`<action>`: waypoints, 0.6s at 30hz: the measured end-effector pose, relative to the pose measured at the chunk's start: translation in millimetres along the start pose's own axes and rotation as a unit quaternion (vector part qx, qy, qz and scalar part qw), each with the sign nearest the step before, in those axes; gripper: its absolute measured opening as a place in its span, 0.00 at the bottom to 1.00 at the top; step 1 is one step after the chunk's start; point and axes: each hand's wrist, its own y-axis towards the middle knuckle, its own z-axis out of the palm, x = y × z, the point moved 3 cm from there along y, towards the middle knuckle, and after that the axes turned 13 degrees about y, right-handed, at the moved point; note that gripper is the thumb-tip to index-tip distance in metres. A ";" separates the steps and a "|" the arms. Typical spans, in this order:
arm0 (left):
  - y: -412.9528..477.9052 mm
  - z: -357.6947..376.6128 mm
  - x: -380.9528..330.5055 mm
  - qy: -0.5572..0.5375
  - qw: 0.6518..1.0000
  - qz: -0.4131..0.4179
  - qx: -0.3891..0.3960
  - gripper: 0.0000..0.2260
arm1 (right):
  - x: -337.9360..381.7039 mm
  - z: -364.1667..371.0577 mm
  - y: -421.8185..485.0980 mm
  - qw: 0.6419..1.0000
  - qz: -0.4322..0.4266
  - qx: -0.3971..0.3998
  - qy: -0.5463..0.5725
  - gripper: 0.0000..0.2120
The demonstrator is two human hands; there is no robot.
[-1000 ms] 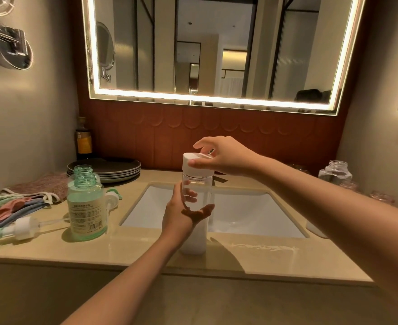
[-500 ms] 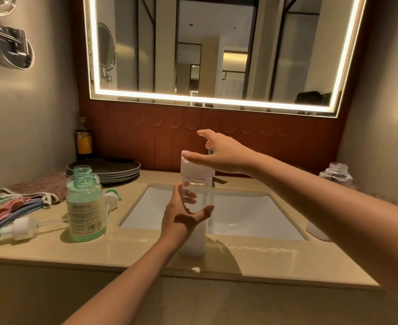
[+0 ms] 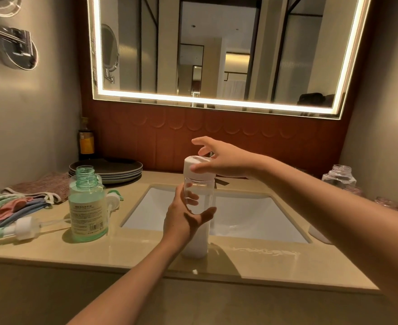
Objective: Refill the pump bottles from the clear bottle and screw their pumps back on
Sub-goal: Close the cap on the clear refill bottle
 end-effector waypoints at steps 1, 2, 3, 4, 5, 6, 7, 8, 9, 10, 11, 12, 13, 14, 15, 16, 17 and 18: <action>-0.3 -0.2 0.2 0.002 1.000 0.000 -0.001 0.42 | -1.3 0.0 0.0 1.000 0.001 -0.009 -0.017 0.33; -0.5 -0.1 0.3 0.003 1.000 0.000 -0.001 0.41 | -2.4 0.8 -0.1 0.998 -0.001 -0.030 -0.048 0.33; -0.6 0.1 -0.2 0.004 1.000 -0.001 0.000 0.41 | -3.0 2.1 0.1 0.994 -0.003 -0.054 -0.093 0.34; -0.5 0.2 -1.1 0.004 1.000 -0.004 0.003 0.41 | -3.7 3.5 0.7 0.988 -0.005 -0.070 -0.141 0.36; -0.1 0.2 -1.7 0.002 1.000 -0.009 0.004 0.41 | -4.6 4.6 1.1 0.983 -0.005 -0.074 -0.166 0.37; 0.3 0.0 -2.1 0.002 1.000 -0.013 0.004 0.42 | -5.3 4.7 1.4 0.986 -0.004 -0.063 -0.153 0.38; 0.6 -0.4 -2.5 0.004 1.000 -0.013 0.003 0.42 | -5.3 3.6 1.4 0.994 -0.002 -0.039 -0.104 0.37; 0.3 -0.4 -2.6 0.006 1.000 -0.009 0.002 0.42 | -5.3 1.5 1.0 0.999 -0.003 -0.009 -0.046 0.36; -0.3 -0.3 -2.6 0.007 1.000 -0.005 0.002 0.42 | -5.4 -0.7 0.4 1.000 -0.003 0.020 -0.004 0.34; -0.6 -0.1 -2.5 0.007 1.000 -0.004 0.001 0.42 | -5.9 -2.2 0.0 0.999 -0.003 0.043 0.010 0.32; -1.1 -0.1 -2.1 0.007 1.000 -0.006 0.001 0.41 | -6.6 -3.2 0.0 0.999 -0.007 0.051 0.006 0.31; -1.5 0.0 -2.0 0.006 1.000 -0.007 0.001 0.40 | -7.5 -3.7 0.8 0.999 -0.014 0.044 -0.008 0.29; -1.8 0.0 -2.1 0.003 1.000 -0.007 0.002 0.40 | -8.0 -3.7 1.9 0.999 -0.018 0.025 -0.027 0.29; -2.1 0.0 -2.2 0.000 1.000 -0.004 0.004 0.39 | -7.7 -2.7 3.3 0.999 -0.020 0.003 -0.047 0.29; -2.3 -0.2 -2.3 -0.003 1.000 -0.001 0.004 0.39 | -7.0 -0.8 5.0 0.997 -0.018 -0.017 -0.075 0.30; -2.6 -0.6 -1.9 -0.003 1.000 0.000 0.003 0.39 | -5.9 2.2 7.2 0.992 -0.020 -0.032 -0.117 0.30; -2.8 -1.0 -1.5 -0.003 1.000 0.000 0.001 0.40 | -4.1 5.0 9.2 0.985 -0.025 -0.047 -0.165 0.32; -2.7 -1.4 -1.1 -0.001 1.000 -0.004 0.001 0.41 | -2.4 7.0 10.8 0.978 -0.030 -0.058 -0.199 0.34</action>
